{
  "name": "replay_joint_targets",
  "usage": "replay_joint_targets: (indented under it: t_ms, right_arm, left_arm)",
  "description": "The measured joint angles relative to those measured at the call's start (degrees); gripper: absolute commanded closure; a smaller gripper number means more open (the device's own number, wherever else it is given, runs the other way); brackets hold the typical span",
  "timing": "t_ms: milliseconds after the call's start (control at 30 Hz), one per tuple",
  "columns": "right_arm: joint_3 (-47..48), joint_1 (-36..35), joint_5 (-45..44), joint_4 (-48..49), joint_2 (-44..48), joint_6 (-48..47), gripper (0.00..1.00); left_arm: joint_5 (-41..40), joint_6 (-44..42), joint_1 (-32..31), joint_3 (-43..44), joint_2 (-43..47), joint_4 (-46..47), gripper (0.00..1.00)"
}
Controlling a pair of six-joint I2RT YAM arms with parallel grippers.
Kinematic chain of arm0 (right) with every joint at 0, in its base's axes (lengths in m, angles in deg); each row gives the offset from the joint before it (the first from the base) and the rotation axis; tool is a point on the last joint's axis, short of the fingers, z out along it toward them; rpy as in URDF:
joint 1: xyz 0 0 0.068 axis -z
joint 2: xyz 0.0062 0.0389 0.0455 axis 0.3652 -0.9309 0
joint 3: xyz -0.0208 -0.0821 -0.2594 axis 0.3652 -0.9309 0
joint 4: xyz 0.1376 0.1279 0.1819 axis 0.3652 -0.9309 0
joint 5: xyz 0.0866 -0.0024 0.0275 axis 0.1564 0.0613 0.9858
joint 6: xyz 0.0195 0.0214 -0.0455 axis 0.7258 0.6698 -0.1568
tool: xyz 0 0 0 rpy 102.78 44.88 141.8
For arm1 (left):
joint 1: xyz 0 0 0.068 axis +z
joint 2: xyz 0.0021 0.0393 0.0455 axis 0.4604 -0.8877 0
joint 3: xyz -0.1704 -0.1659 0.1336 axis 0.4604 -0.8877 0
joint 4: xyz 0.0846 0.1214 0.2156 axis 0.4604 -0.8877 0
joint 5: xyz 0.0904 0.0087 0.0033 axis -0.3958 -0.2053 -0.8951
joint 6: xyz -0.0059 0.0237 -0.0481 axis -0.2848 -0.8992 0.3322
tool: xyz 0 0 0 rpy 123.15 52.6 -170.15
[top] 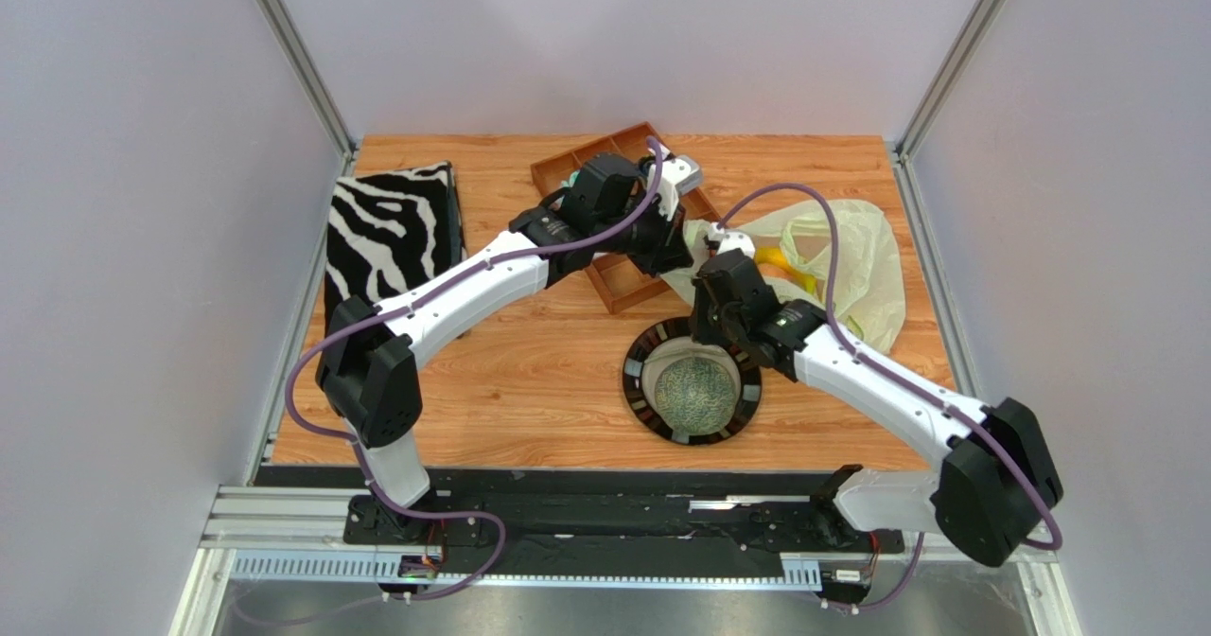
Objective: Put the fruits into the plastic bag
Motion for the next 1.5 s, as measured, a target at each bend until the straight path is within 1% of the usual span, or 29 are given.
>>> replay_joint_targets:
  t_ms: [67, 100, 167, 200, 267, 300, 400, 467, 600, 900, 1033, 1067, 1133, 1233, 1267, 1333, 1367, 1433, 1467, 1500]
  right_arm:
    - [-0.31, 0.0, 1.25, 0.07, -2.6, -0.59, 0.81]
    - [-0.61, 0.0, 1.73, 0.24, -3.34, -0.81, 0.76]
    - [-1.68, 0.0, 3.02, 0.61, -4.35, -1.25, 0.7]
    - [-2.16, 0.0, 3.45, 0.76, -4.66, -1.38, 0.64]
    - [-2.58, 0.0, 4.35, 1.25, -5.35, -1.53, 0.58]
    - [-2.6, 0.02, 4.59, 1.66, -5.68, -1.66, 0.51]
    - [-2.97, 0.07, 5.4, 3.04, -6.4, -1.7, 0.44]
    - [-3.37, 0.04, 6.03, 3.78, -6.88, -1.86, 0.41]
    - [-3.72, -0.04, 6.82, 5.05, -8.74, -2.19, 0.4]
    - [-3.72, -0.2, 7.72, 8.63, -13.62, -3.13, 0.39]
    - [-3.72, -0.59, 8.37, 9.01, -16.61, -4.26, 0.41]
    - [-3.67, -0.92, 8.55, 9.62, -16.85, -4.52, 0.46]
    - [-3.67, -1.4, 8.79, 9.92, -17.11, -4.79, 0.5]
    - [-3.67, -1.68, 8.74, 10.95, -17.59, -4.55, 0.64]
    - [-3.67, -1.68, 8.61, 11.02, -17.7, -4.2, 0.72]
    - [-3.69, -1.68, 8.13, 10.97, -17.79, -3.48, 0.81]
    - [-3.82, -1.66, 7.87, 10.97, -17.81, -2.93, 0.88]
    - [-4.07, -1.66, 7.26, 10.99, -17.75, -1.77, 0.93]
    - [-4.09, -1.68, 7.17, 11.02, -17.55, -1.14, 0.99]
    - [-4.17, -1.66, 7.02, 10.95, -17.49, -0.74, 1.0]
  left_arm:
    - [-0.02, 0.0, 0.0, 0.0, 0.0, 0.0, 1.0]
    - [-0.02, 0.0, 0.0, 0.0, 0.0, 0.0, 1.0]
    - [-0.02, 0.0, 0.0, 0.0, 0.0, -0.02, 1.0]
    - [-0.02, 0.0, 0.0, 0.0, 0.0, 0.0, 1.0]
    - [-0.09, -0.02, 0.0, 0.0, 0.0, -0.5, 1.0]
    - [-0.15, -0.02, 0.02, 0.0, 0.0, -0.63, 1.0]
    - [-0.42, -0.04, 0.09, 0.0, 0.0, -1.25, 1.0]
    - [-0.81, -0.07, 0.09, 0.0, 0.0, -2.03, 1.0]
    - [-1.51, -0.09, 0.17, 0.0, 0.0, -3.08, 1.0]
    - [-2.43, -0.13, 0.79, 0.0, 0.0, -3.91, 1.0]
    - [-2.1, -0.07, 0.76, 0.0, 0.0, -3.32, 1.0]
    - [-2.03, -0.07, 0.7, 0.0, 0.0, -3.1, 1.0]
    - [-1.9, -0.07, 0.57, 0.02, 0.0, -2.67, 1.0]
    - [-1.77, -0.07, 0.48, 0.02, 0.0, -2.45, 1.0]
    - [-1.68, -0.07, 0.48, 0.02, 0.0, -2.45, 1.0]
    - [-1.68, -0.07, 0.48, 0.02, 0.0, -2.43, 1.0]
    - [-1.66, -0.07, 0.48, 0.02, 0.0, -2.43, 1.0]
    - [-1.57, -0.07, 0.48, 0.02, 0.0, -2.43, 1.0]
    - [-1.49, -0.07, 0.48, 0.02, 0.0, -2.43, 1.0]
    - [-1.44, -0.07, 0.48, 0.02, 0.0, -2.4, 1.0]
